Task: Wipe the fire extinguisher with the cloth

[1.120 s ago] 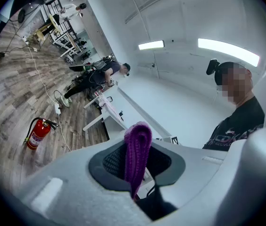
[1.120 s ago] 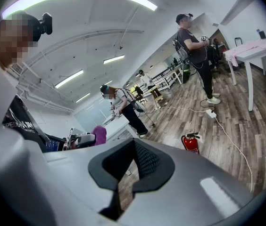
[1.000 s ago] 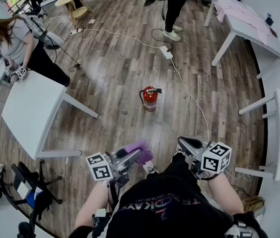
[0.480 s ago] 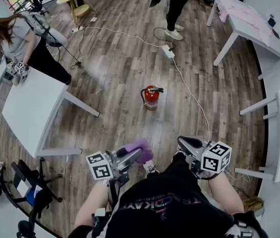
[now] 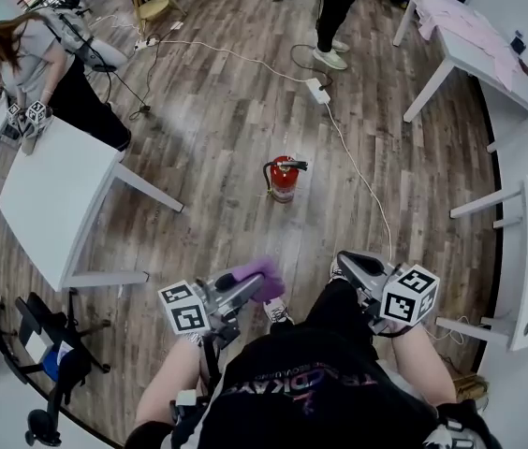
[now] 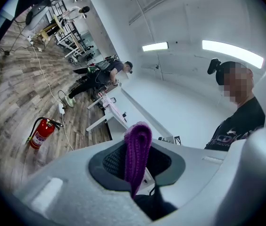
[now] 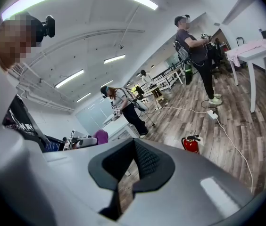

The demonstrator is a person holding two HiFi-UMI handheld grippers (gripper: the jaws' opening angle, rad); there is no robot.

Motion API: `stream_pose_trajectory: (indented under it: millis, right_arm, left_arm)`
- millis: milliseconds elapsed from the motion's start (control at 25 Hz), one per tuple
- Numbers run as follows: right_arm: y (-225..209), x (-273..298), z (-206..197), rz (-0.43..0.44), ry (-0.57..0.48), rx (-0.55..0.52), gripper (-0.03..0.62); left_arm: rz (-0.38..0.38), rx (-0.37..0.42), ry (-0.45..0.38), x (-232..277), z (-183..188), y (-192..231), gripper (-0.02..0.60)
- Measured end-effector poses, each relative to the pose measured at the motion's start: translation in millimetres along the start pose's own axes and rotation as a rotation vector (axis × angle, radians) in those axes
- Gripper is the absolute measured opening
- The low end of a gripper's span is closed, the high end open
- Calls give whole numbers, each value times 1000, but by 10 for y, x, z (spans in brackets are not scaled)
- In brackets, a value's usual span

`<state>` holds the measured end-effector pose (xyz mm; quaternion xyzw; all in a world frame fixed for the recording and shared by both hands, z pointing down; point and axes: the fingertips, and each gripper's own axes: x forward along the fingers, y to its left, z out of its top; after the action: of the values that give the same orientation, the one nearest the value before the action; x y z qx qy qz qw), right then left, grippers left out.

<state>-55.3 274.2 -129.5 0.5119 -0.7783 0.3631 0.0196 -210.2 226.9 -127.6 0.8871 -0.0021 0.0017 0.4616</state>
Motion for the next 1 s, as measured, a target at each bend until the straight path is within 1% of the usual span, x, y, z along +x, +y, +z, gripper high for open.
stream_pose_trajectory:
  millis: [120,280,520,720,840,1000]
  right_arm:
    - [-220,5,63,8,19,5,3]
    - [-574,139,371,44,49,-5,5]
    - [-1178,305,967,138,134,-39,5]
    - [-1828,549,1353,208,229,-66,5]
    - [-2177,779,1408,239,298,-89,5]
    - [-2453,1138,1329,271,375,-122,5]
  left_arm:
    - [29,-14,-14,92,-11,106,71]
    - [74,-41,-44,360,137,318,72]
    - [152,-81,-161,939,492,602,72]
    - [220,-79,-250,1414,732,973,72]
    - [263,-66,-254,1607,721,1290,72]
    - [295,-66,-214,1747,525,1754,72]
